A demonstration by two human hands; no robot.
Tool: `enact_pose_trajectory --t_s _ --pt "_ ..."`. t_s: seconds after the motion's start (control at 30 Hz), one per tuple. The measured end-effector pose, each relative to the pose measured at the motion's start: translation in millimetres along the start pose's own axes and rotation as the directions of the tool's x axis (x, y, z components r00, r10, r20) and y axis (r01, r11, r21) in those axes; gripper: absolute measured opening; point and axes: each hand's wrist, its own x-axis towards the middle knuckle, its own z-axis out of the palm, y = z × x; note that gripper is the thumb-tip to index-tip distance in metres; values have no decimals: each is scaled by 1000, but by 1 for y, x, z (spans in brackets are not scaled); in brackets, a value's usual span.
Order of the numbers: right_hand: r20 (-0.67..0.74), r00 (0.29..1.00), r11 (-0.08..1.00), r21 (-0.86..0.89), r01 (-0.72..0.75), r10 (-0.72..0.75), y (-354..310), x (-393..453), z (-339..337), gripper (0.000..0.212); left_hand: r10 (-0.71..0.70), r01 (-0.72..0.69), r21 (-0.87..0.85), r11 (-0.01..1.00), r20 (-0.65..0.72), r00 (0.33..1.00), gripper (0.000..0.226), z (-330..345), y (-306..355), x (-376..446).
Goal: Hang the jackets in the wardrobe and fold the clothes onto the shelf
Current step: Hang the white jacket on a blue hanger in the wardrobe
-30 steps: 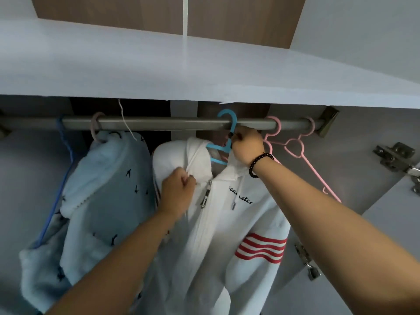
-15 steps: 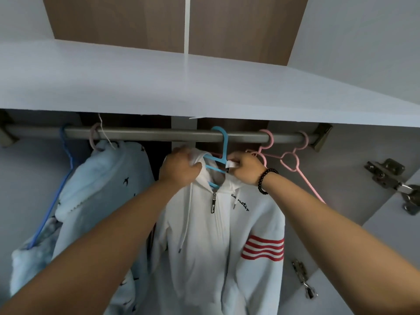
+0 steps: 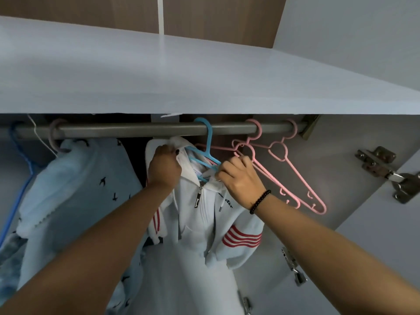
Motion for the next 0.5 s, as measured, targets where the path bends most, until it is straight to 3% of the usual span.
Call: enact_pose_trajectory --t_s 0.13,0.23,0.37,0.43,0.5 --pt "-6 1000 999 31 -6 6 3 -17 -3 12 -254 258 -148 955 42 966 14 -3 -22 -26" --pt "31 999 995 98 -15 12 4 -38 -10 7 -366 372 -180 910 71 928 17 -6 -44 -39" --pt "138 966 937 246 -248 219 -4 -35 -20 10 -391 420 -126 899 204 897 28 -13 -50 -27" --pt "174 863 801 321 -505 474 -8 -12 -28 19 -324 339 -120 933 127 937 23 -26 -40 -12" --pt "210 667 594 323 -737 714 -4 14 -28 15 -209 207 -110 972 -12 978 32 -36 -25 5"
